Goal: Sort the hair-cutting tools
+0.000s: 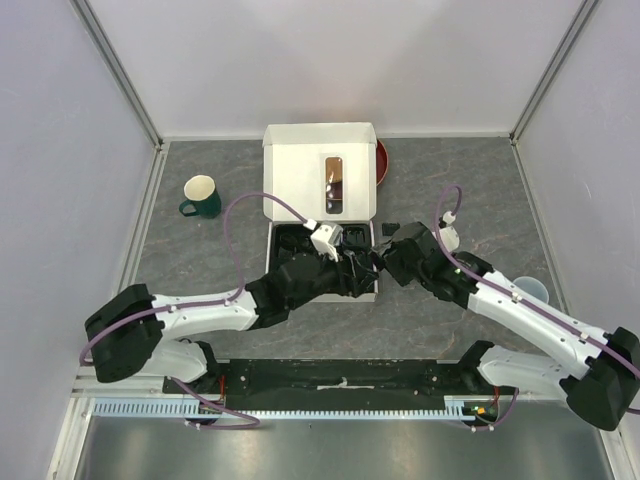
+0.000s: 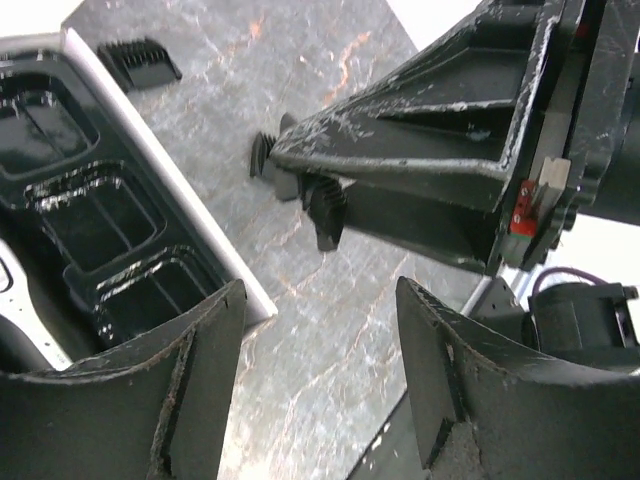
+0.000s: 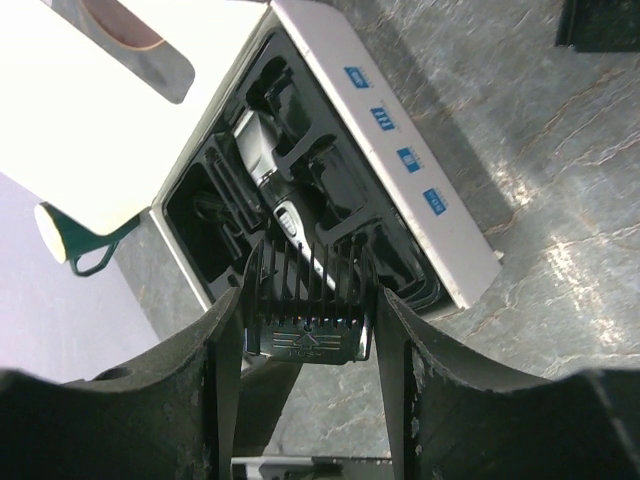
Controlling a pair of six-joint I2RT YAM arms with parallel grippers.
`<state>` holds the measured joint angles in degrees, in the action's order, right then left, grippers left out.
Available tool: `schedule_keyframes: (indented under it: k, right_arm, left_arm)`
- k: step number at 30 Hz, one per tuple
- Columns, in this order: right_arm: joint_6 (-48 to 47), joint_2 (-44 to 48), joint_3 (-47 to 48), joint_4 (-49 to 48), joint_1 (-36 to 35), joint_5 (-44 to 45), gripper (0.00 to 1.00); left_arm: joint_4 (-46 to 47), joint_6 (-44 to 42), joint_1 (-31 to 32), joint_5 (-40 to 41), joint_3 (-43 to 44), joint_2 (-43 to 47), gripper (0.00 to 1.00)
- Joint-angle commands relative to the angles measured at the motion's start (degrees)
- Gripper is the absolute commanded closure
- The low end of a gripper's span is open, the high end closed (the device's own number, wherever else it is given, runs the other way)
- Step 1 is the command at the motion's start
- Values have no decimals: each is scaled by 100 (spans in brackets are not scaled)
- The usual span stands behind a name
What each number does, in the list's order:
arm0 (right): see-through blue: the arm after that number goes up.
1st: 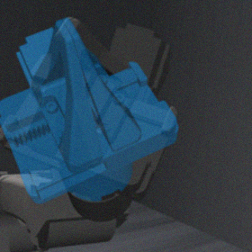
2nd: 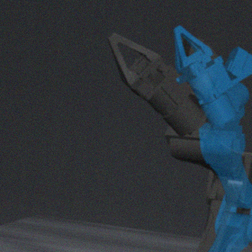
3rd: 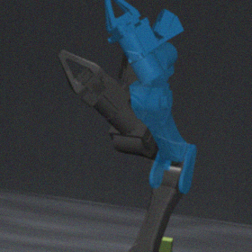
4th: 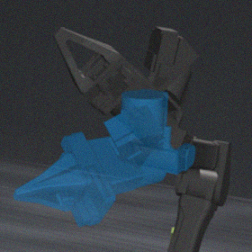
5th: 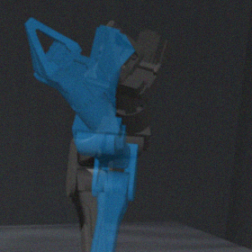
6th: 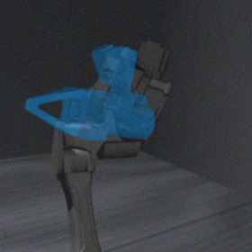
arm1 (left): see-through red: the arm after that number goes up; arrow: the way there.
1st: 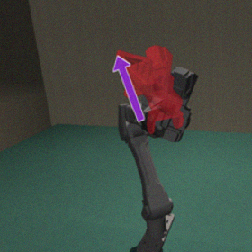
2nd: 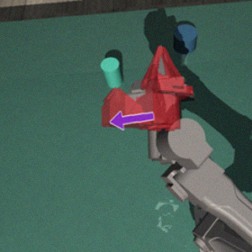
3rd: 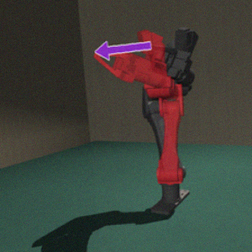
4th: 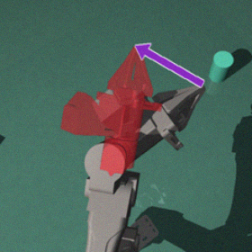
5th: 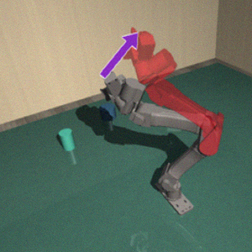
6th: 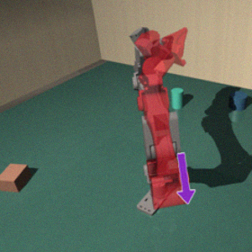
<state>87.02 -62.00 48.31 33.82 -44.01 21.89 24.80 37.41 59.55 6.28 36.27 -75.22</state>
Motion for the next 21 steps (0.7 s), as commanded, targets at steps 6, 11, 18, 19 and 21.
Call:
schedule_keyframes:
  k: [6,11,18,19,21]
  right_arm:
    - [236,399,301,-192,6,-405,85]
    - [236,487,293,-174,15,-440,85]
    - [333,469,284,-192,15,-466,85]
    - [333,469,284,-192,6,-458,85]
    - [333,452,292,-192,6,-457,84]
  left_arm:
    - [1449,-638,426,1867,573,-572,40]
    - [1449,-691,505,1973,741,-801,60]
    - [1475,-603,689,2245,741,-854,72]
    - [1467,-612,742,2298,741,-845,73]
    - [1467,-586,777,2395,724,-836,83]
